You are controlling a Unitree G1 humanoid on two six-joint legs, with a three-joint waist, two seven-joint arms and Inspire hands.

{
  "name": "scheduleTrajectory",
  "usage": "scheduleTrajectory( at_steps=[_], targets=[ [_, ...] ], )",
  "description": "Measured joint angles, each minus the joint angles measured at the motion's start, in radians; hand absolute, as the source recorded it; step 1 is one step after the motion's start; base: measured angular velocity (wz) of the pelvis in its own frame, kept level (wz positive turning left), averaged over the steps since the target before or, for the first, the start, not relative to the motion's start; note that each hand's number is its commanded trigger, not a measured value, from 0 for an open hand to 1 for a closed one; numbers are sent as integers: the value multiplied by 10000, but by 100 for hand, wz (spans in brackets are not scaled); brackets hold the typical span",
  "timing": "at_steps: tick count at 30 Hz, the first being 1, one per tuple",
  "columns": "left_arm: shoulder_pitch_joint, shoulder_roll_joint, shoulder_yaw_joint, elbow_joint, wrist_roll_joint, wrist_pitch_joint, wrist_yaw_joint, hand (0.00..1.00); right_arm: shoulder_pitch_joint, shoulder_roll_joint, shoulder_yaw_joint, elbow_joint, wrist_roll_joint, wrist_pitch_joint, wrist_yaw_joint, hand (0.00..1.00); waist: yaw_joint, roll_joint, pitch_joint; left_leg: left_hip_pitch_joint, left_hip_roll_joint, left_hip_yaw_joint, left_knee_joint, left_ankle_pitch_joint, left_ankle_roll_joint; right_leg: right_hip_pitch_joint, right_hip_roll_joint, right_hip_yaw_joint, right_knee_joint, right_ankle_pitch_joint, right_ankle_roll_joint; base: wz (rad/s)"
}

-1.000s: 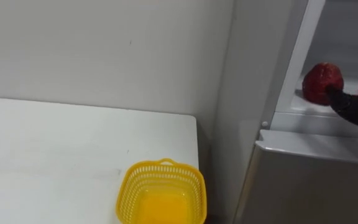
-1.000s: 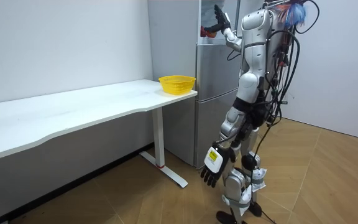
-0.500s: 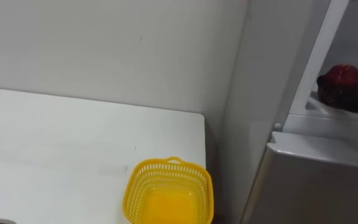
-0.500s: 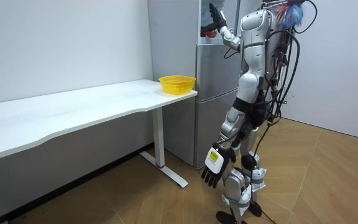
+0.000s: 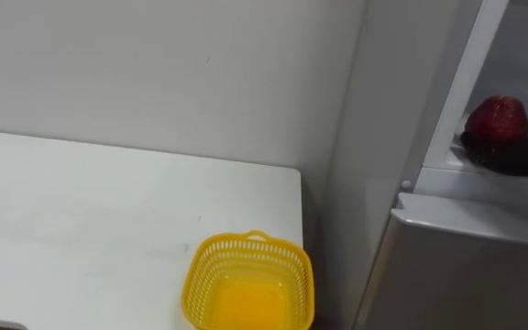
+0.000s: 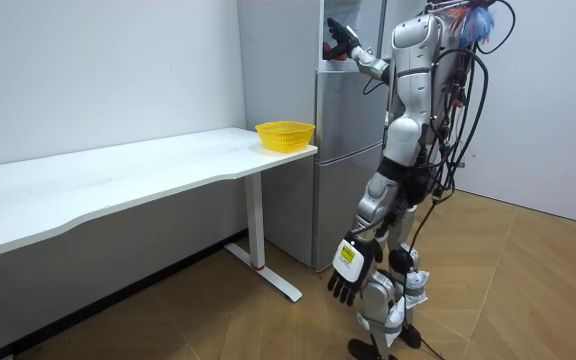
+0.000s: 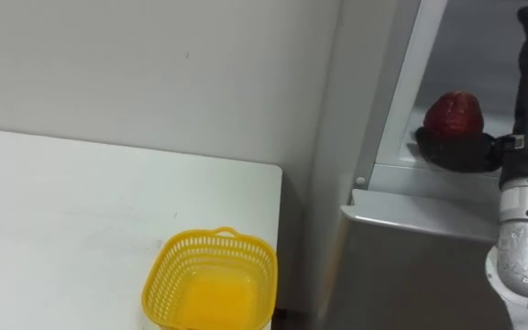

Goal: Retrieve from the upper fridge

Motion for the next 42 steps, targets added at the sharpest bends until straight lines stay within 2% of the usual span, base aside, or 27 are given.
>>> scheduleTrajectory(
  at_steps=[4,15,23,28,30,33,36,37,38,39,40,42],
  targets=[
    [-7,12,0,-3,-12,14,-54,0,0,0,6,1,2,92,116,0,4,-57,-22,-1,3,8,4,0,0,2,1,-7,-5,0,0,0],
    [75,26,3,-29,-20,17,-258,0,0,-13,4,150,394,193,659,0,-7,-55,-11,26,-2,-16,4,0,0,34,-7,-24,-2,1,1,0],
    [171,148,7,-329,-18,17,-449,0,-82,-432,52,1151,1960,127,1321,0,33,-99,2,190,-1,-23,18,0,1,198,-7,-13,7,2,-1,0],
    [217,164,7,-447,-20,37,-627,0,-82,-450,99,1316,2569,143,1864,0,-2,-132,8,167,5,-24,73,-1,1,200,-5,-4,12,15,-22,0],
    [250,165,5,-534,-21,57,-683,0,-82,-451,97,1457,2955,150,2033,0,0,-162,-13,171,5,-25,88,-1,1,217,-5,-4,13,17,-26,0],
    [266,167,1,-611,-37,196,-697,0,-82,-456,122,1640,3531,181,2183,0,-30,-145,4,176,7,-47,131,-2,2,262,-4,0,6,21,-33,2],
    [250,184,5,-643,-40,271,-578,0,-85,-648,175,1791,4146,213,2414,0,-1,-163,-10,181,12,-69,144,-2,1,272,-3,-1,11,24,-37,0],
    [257,187,4,-664,-33,359,-553,0,-97,-709,186,1821,4319,239,2551,28,-1,-159,-8,185,13,-73,155,-2,1,282,-2,-1,10,27,-42,0],
    [262,191,4,-667,-33,439,-543,0,-138,-711,182,1861,4407,279,2711,49,-9,-149,-11,191,14,-81,167,-2,1,294,1,-3,8,28,-43,0],
    [262,193,4,-671,-33,464,-537,0,-146,-719,182,1869,4446,289,2758,84,-9,-148,-12,199,14,-81,169,-2,1,303,0,-5,8,28,-44,0],
    [261,198,5,-671,-34,489,-513,0,-154,-722,174,1887,4483,315,2850,100,-10,-143,-12,227,15,-82,169,-2,1,327,3,-6,6,28,-44,0],
    [256,197,4,-669,-32,544,-450,0,-215,-731,174,2017,4529,336,3035,100,-7,-124,-8,281,17,-80,169,-5,-2,381,9,-4,7,29,-44,0]
  ],
)
